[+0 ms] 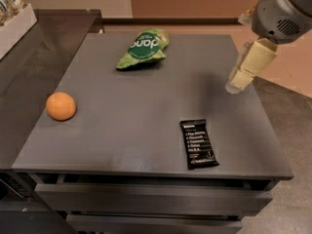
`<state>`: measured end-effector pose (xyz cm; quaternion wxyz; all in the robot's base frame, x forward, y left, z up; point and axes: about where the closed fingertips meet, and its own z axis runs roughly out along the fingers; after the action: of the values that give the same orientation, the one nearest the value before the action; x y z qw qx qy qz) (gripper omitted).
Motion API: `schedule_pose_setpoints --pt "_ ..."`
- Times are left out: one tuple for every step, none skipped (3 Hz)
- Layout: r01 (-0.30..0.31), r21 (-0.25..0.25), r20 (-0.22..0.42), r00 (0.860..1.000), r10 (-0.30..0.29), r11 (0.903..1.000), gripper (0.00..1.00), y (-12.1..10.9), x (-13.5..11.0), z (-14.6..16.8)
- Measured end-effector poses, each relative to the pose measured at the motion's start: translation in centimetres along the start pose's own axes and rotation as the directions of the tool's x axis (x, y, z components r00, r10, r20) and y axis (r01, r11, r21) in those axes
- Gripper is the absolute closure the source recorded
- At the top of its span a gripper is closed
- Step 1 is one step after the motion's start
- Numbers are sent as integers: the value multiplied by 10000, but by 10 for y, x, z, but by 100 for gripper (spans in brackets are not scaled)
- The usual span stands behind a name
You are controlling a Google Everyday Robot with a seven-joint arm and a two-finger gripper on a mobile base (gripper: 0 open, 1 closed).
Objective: Move green rice chip bag near rxbar chocolate
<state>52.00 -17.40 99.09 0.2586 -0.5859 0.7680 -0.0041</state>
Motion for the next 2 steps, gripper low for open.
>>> schedule_pose_setpoints --pt "-84 439 715 9974 52 9990 0 -19 -21 21" --pt "-210 779 1368 9905 102 9967 0 -36 -46 41"
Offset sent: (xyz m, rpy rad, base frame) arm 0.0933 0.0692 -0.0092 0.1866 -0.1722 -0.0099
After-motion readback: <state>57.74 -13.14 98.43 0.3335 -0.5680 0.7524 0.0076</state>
